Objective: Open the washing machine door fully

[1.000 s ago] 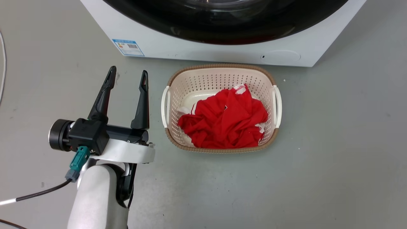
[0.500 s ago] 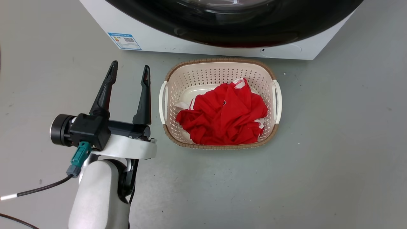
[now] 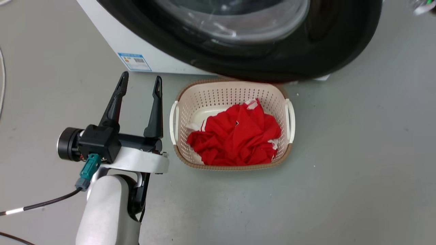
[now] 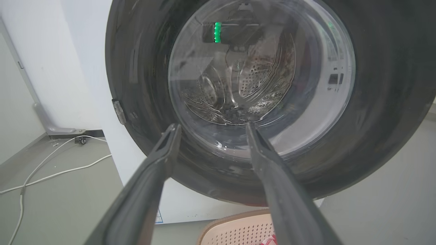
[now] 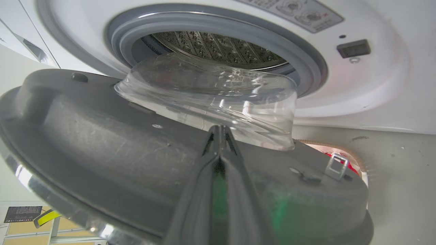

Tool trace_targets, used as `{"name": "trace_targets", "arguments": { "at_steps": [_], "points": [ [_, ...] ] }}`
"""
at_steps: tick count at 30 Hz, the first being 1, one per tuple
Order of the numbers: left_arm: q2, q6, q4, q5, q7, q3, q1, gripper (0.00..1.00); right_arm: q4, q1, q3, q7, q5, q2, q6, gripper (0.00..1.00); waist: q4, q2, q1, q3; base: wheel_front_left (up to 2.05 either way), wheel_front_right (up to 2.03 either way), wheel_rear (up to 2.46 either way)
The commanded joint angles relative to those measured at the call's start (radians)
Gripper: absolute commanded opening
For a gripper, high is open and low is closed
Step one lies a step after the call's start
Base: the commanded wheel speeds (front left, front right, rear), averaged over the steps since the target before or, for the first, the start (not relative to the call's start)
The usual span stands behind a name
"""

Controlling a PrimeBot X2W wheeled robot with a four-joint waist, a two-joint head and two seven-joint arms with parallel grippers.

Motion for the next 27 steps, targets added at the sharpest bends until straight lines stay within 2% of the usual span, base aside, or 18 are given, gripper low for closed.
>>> {"name": "trace_targets", "arguments": {
  "at_steps": [1,14,27],
  "points": [
    [-0.001,0.003,0.003,0.004,-0.002,0.001,0.014,1.00,-0.019,0.038,0.004,0.025,0.010,0.019,0.000,0.00,-0.002,0.0000,0.0000,-0.026,0.00,0.00,0.00],
    [-0.001,-0.002,0.037,0.028,-0.002,0.013,0.096,1.00,-0.190,0.286,0.016,0.139,0.079,0.069,0.000,0.00,-0.014,0.0000,0.0000,-0.178,0.00,0.00,0.00],
    [-0.001,-0.009,0.074,0.038,-0.002,-0.022,0.154,1.00,-0.380,0.534,0.034,0.206,0.154,0.147,0.000,0.00,0.010,0.0000,0.0000,-0.287,0.00,0.00,0.00]
  ]
}}
